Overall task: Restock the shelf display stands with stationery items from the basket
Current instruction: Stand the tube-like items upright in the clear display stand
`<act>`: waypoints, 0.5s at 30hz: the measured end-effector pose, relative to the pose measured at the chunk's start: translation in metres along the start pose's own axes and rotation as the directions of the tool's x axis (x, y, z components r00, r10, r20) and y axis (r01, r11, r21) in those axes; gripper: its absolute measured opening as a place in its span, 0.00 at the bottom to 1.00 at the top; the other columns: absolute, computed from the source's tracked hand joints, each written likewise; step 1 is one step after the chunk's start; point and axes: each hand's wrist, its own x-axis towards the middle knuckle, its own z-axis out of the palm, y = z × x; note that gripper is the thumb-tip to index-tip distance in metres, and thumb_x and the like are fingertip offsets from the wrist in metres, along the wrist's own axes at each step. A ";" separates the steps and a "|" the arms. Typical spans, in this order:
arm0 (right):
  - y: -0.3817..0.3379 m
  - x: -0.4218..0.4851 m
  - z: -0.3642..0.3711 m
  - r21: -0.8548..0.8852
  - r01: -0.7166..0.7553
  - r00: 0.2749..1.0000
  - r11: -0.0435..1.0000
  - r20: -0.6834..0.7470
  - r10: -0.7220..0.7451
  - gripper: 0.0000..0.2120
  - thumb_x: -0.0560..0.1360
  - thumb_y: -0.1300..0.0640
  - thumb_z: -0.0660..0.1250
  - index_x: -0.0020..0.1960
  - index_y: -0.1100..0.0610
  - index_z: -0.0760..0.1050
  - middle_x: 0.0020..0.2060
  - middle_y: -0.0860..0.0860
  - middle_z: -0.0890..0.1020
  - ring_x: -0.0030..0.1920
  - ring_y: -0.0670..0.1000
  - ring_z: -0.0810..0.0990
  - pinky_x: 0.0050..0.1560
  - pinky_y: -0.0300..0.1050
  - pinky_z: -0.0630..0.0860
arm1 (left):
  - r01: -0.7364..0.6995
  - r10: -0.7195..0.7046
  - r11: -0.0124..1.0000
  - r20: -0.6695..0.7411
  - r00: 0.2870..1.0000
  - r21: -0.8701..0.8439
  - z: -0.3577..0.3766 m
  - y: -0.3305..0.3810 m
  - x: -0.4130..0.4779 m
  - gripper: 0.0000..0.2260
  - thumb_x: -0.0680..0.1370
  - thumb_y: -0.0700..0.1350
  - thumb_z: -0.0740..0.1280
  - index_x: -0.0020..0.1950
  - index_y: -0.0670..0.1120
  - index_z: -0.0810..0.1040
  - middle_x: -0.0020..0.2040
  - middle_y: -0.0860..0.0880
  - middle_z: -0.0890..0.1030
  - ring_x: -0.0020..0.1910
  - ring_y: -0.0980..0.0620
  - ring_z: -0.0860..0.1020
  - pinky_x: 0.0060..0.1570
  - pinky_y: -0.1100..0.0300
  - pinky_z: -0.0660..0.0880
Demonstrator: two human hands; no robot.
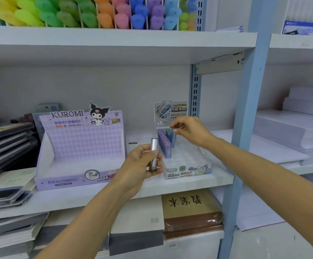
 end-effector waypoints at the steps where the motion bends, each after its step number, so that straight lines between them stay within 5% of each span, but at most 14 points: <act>1: -0.001 0.000 0.002 0.013 -0.003 1.000 1.000 0.000 0.003 0.10 0.76 0.62 0.69 0.57 0.59 0.79 0.50 0.53 0.82 0.49 0.50 0.80 0.55 0.44 0.77 | -0.005 0.005 1.000 0.002 1.000 -0.004 0.002 -0.001 0.001 0.07 0.80 0.36 0.63 0.58 0.40 0.74 0.43 0.44 0.79 0.36 0.52 0.78 0.41 0.58 0.81; 5: 0.001 -0.005 0.013 0.105 -0.047 0.998 0.993 -0.044 0.052 0.10 0.75 0.63 0.70 0.56 0.57 0.77 0.45 0.52 0.80 0.45 0.50 0.80 0.52 0.45 0.79 | -0.021 0.022 0.999 0.016 1.000 -0.024 0.008 -0.003 0.001 0.11 0.78 0.34 0.64 0.60 0.39 0.73 0.46 0.42 0.79 0.38 0.50 0.79 0.45 0.56 0.82; 12: -0.002 -0.010 0.018 0.020 -0.050 0.997 0.999 -0.065 0.051 0.07 0.76 0.60 0.69 0.53 0.60 0.82 0.47 0.53 0.82 0.45 0.48 0.78 0.53 0.48 0.78 | -0.044 0.044 0.999 0.022 0.999 0.002 0.004 -0.004 -0.002 0.12 0.77 0.31 0.66 0.59 0.39 0.74 0.44 0.42 0.79 0.38 0.50 0.79 0.46 0.54 0.82; 15: -0.017 -0.020 0.007 0.298 -0.036 0.993 0.954 -0.099 0.068 0.08 0.79 0.56 0.65 0.54 0.58 0.81 0.45 0.54 0.83 0.40 0.47 0.80 0.44 0.44 0.77 | -0.065 0.066 0.994 -0.008 0.998 0.083 0.002 -0.004 -0.002 0.14 0.76 0.32 0.68 0.60 0.40 0.75 0.44 0.40 0.79 0.36 0.52 0.79 0.45 0.57 0.81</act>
